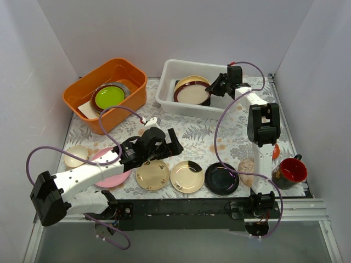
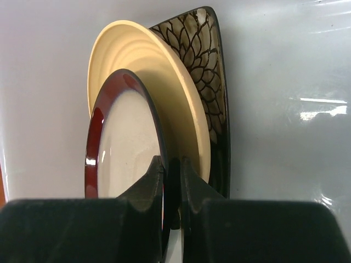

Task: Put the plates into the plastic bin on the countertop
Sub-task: Place the plate in the plastic bin.

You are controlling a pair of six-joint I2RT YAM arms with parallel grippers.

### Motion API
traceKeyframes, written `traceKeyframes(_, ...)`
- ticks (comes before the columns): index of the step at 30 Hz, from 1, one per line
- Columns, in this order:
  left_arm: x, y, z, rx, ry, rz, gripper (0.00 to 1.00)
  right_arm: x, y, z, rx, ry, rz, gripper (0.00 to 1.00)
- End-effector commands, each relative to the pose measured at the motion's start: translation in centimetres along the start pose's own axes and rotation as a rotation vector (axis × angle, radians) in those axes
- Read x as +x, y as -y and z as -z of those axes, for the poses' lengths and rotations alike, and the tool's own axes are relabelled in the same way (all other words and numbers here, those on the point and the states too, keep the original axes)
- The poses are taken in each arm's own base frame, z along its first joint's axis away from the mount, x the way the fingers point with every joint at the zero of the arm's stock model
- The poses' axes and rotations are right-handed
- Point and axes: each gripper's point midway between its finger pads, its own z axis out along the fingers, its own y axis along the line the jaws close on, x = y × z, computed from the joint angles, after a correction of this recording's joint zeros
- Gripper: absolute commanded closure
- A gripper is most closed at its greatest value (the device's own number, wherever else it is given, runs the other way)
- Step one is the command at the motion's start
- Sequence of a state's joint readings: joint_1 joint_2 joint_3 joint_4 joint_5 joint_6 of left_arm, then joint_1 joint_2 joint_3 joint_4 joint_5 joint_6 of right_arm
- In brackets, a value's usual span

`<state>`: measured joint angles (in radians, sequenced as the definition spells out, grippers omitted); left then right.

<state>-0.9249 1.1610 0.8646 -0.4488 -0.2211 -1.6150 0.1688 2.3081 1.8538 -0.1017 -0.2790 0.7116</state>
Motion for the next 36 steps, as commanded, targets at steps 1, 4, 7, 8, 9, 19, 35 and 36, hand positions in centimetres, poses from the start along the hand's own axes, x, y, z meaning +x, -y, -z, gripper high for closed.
traceKeyframes(1, -0.7, 0.8, 1.2, 0.056, 0.026, 0.000, 0.02, -1.6, -4.7, 0.7, -0.161, 0.053, 0.004, 0.86)
traceKeyframes(4, -0.6, 0.6, 1.3, 0.058, 0.028, 0.002, 0.02, -1.5, -5.0, 0.6, -0.177, 0.046, 0.008, 0.77)
traceKeyframes(7, -0.6, 0.6, 1.3, 0.061, 0.027, 0.003, 0.02, -1.2, -5.1, 0.5, -0.180, 0.038, 0.018, 0.69)
traceKeyframes(8, -0.6, 0.7, 1.2, 0.061, 0.024, 0.002, 0.02, -1.3, -5.3, 0.7, -0.185, 0.039, 0.021, 0.67)
traceKeyframes(9, -0.5, 0.7, 1.2, 0.061, 0.020, 0.000, 0.02, -1.2, -5.4, 0.7, -0.185, 0.039, 0.022, 0.65)
traceKeyframes(19, -0.4, 1.1, 1.2, 0.076, 0.010, -0.004, 0.02, -1.4, -5.4, 1.9, -0.174, 0.065, 0.040, 0.50)
traceKeyframes(35, -0.4, 1.7, 1.5, 0.104, 0.000, -0.004, 0.02, -6.3, -7.3, 8.4, -0.046, 0.254, 0.212, 0.41)
traceKeyframes(36, -0.4, 1.7, 1.5, 0.106, -0.001, -0.006, 0.02, -6.6, -7.5, 8.6, -0.043, 0.259, 0.223, 0.41)
